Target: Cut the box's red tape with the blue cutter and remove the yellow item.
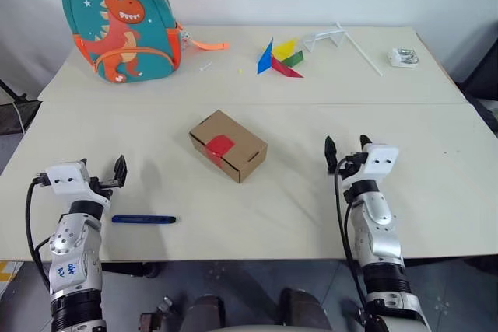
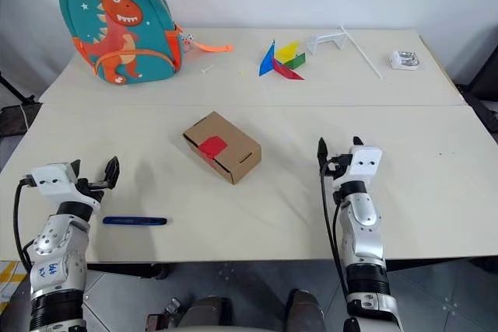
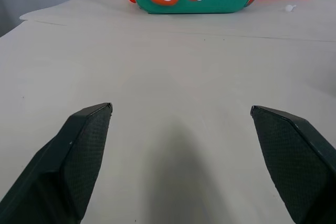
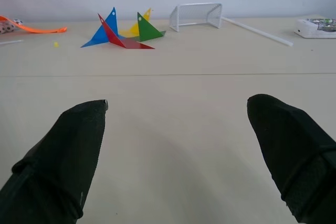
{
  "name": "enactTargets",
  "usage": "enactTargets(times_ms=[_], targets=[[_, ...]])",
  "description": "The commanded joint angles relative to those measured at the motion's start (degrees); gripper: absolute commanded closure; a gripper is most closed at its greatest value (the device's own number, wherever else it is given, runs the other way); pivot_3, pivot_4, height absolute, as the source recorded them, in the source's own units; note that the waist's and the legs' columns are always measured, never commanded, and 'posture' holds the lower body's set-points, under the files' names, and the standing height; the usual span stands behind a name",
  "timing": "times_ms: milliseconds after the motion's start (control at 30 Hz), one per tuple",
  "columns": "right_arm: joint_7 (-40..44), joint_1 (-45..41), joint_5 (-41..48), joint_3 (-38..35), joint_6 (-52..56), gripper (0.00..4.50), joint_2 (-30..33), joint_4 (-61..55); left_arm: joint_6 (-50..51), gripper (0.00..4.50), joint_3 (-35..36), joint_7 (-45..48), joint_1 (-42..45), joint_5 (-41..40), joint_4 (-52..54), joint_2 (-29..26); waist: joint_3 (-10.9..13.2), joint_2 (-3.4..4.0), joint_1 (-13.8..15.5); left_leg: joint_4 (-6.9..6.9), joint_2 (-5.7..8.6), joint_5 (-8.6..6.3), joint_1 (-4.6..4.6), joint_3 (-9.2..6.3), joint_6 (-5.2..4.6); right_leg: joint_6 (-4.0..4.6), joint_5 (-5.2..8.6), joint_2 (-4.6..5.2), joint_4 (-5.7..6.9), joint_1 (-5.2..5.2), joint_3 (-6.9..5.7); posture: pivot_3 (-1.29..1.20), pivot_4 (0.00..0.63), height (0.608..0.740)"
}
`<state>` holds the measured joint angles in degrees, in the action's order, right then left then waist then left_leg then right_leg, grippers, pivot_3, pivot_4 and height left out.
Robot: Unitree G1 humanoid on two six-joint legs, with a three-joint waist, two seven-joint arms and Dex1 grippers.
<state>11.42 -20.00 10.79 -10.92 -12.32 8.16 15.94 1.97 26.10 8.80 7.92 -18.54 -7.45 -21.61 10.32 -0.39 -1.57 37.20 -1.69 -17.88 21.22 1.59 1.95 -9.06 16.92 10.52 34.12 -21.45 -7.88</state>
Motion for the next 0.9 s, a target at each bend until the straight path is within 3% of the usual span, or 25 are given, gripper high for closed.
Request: enactTargets(times_ms=[33, 200, 267, 367, 467, 567, 633, 733, 867, 900], targets=[[0.79, -0.90, 0.65, 0.42, -0.56, 0.00, -0.09, -1.06, -0.76, 0.02, 1.28, -0.08, -0.24, 0.36, 2.47, -1.42, 0.00, 0.00, 0.00, 0.00, 0.00, 0.00, 0.00, 0.00, 0.00, 0.00, 0.00, 0.00, 0.00, 0.00, 0.00, 0.00, 0.150, 0.740], [6.42, 1.88, 3.91, 1.53, 1.92, 0.00, 2.10, -8.29, -0.55, 0.02, 2.77, 9.99, -3.45, -6.60, 6.33, -3.78, 0.00, 0.00, -0.03, -0.02, -0.04, -0.03, -0.02, 0.22, -0.05, 0.00, 0.00, -0.02, 0.00, -0.14, 0.22, 0.00, 0.150, 0.740], [11.07, 4.50, 7.58, 1.52, 6.04, 0.00, 5.32, -15.04, 0.55, 0.02, 3.62, 15.88, -5.08, -9.02, 6.66, -7.19, 0.00, 0.00, 0.01, -0.02, -0.05, -0.04, -0.02, 0.24, -0.07, 0.00, 0.00, -0.02, 0.01, -0.14, 0.23, 0.00, 0.150, 0.740], [17.42, 8.67, 14.14, 0.54, 12.85, 0.61, 11.07, -24.41, 2.50, 0.00, 4.88, 24.70, -7.67, -12.38, 6.30, -12.78, 0.01, 0.01, 0.12, -0.04, -0.06, -0.10, -0.01, 0.29, -0.14, 0.00, 0.00, -0.03, -0.04, -0.16, 0.26, 0.00, 0.150, 0.740], [23.10, 12.38, 18.37, -1.07, 17.64, 1.63, 17.68, -29.39, 3.81, 0.60, 5.07, 32.25, -10.99, -13.07, 6.85, -17.92, 0.01, 0.01, 0.17, -0.01, -0.07, -0.21, -0.05, 0.39, -0.24, 0.00, 0.00, -0.04, -0.10, -0.15, 0.33, 0.00, 0.150, 0.740], [26.50, 13.34, 19.79, -1.56, 20.69, 2.67, 22.06, -30.02, 5.63, 1.51, 4.88, 36.95, -12.14, -13.93, 7.07, -20.57, 0.01, 0.01, 0.18, 0.02, -0.07, -0.26, -0.05, 0.49, -0.32, 0.00, 0.00, -0.04, -0.17, -0.15, 0.41, 0.00, 0.150, 0.740], [26.31, 12.10, 19.19, -0.99, 22.47, 3.35, 23.08, -28.88, 7.09, 2.11, 3.86, 38.86, -11.90, -14.23, 7.30, -21.16, 0.01, 0.01, 0.19, 0.07, -0.07, -0.27, -0.04, 0.53, -0.33, 0.00, 0.00, -0.04, -0.17, -0.15, 0.43, 0.00, 0.150, 0.740], [24.25, 4.55, 12.41, 5.75, 24.65, 4.46, 21.32, -21.87, 8.92, 3.11, -3.56, 39.45, -9.08, -11.63, 9.85, -19.24, 0.02, 0.01, 0.08, 0.17, -0.07, -0.26, -0.10, 0.61, -0.33, 0.00, 0.00, -0.03, -0.11, -0.15, 0.52, 0.00, 0.150, 0.740], [22.60, -6.21, 4.64, 13.44, 24.99, 4.50, 16.90, -12.59, 10.00, 4.40, -10.43, 35.08, -3.89, -6.95, 11.50, -16.36, 0.01, 0.01, -0.13, 0.26, -0.08, -0.24, -0.09, 0.72, -0.32, 0.08, -0.05, -0.05, -0.01, -0.25, 0.66, 0.00, 0.150, 0.740], [22.37, -7.79, 4.81, 13.66, 26.50, 4.50, 15.98, -11.73, 10.20, 4.46, -10.60, 33.59, -2.29, -6.30, 10.97, -15.86, 0.01, 0.01, -0.05, 0.24, -0.11, -0.23, -0.06, 0.72, -0.30, 0.08, -0.05, -0.06, 0.08, -0.34, 0.67, 0.00, 0.150, 0.740]])
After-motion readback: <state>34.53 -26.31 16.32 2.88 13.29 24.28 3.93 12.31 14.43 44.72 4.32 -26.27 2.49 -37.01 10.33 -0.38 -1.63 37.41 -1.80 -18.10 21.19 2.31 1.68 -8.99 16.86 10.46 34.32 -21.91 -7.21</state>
